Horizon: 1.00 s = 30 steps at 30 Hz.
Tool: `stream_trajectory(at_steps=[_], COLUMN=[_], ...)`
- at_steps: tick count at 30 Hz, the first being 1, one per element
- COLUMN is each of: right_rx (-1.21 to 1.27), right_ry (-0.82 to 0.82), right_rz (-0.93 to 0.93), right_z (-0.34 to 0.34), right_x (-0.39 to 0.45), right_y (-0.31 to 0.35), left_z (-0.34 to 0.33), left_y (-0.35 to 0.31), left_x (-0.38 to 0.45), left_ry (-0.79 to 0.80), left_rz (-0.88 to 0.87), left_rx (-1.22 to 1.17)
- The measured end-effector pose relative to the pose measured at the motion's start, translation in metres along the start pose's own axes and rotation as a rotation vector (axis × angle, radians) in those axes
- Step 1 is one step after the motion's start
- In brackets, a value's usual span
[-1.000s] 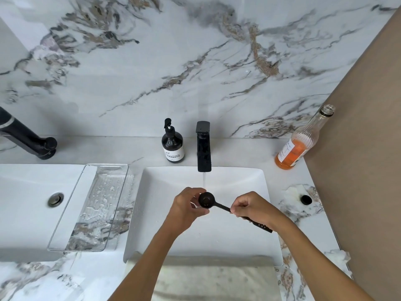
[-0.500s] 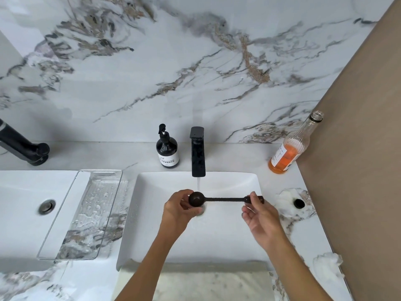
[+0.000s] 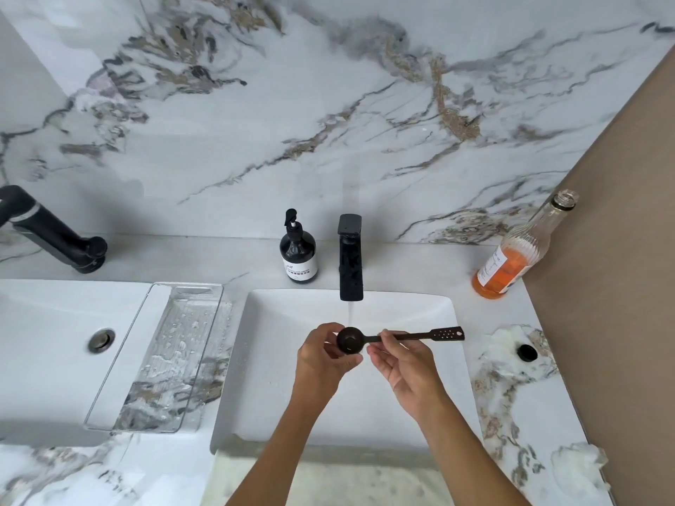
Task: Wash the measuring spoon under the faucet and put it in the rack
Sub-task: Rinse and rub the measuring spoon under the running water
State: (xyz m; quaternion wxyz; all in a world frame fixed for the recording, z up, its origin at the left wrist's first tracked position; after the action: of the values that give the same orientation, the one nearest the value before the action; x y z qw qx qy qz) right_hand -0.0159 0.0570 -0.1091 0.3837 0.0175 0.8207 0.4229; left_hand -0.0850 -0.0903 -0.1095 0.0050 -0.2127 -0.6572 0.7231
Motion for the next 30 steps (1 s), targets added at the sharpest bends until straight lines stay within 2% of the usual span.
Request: stream_trajectory(at_steps=[11,19,30], right_rx=[0.049,0.018,0.023], right_ry=[-0.055,-0.057,-0.072], right_rz=[0.037,0.079,0.057], right_z=[0.000,0.000,0.000], right_x=[0.036,0.056,0.068], right_y=[-0.001,-0.002,-0.002], left_z=[-0.013,-0.027,-0.030], left_y=[0.015,0.020,0.027], left_x=[0.029,0.064,0.079], left_ry=[0.025,-0.108,-0.112], left_rz=[0.181,0.244,0.280], left_rx=[-0.396,-0.303,-0.232])
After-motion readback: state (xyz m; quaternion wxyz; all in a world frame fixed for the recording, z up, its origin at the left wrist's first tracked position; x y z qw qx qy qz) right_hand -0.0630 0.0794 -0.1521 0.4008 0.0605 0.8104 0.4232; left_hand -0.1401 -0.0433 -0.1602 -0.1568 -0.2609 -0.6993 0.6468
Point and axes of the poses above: each hand's wrist, its own x-axis towards the middle knuckle, its own z-axis out of the back of the hand, y = z × x, the point moved 3 cm from there along x, towards the middle knuckle, and after that the axes turned 11 degrees about -x, right-handed, at the moved point
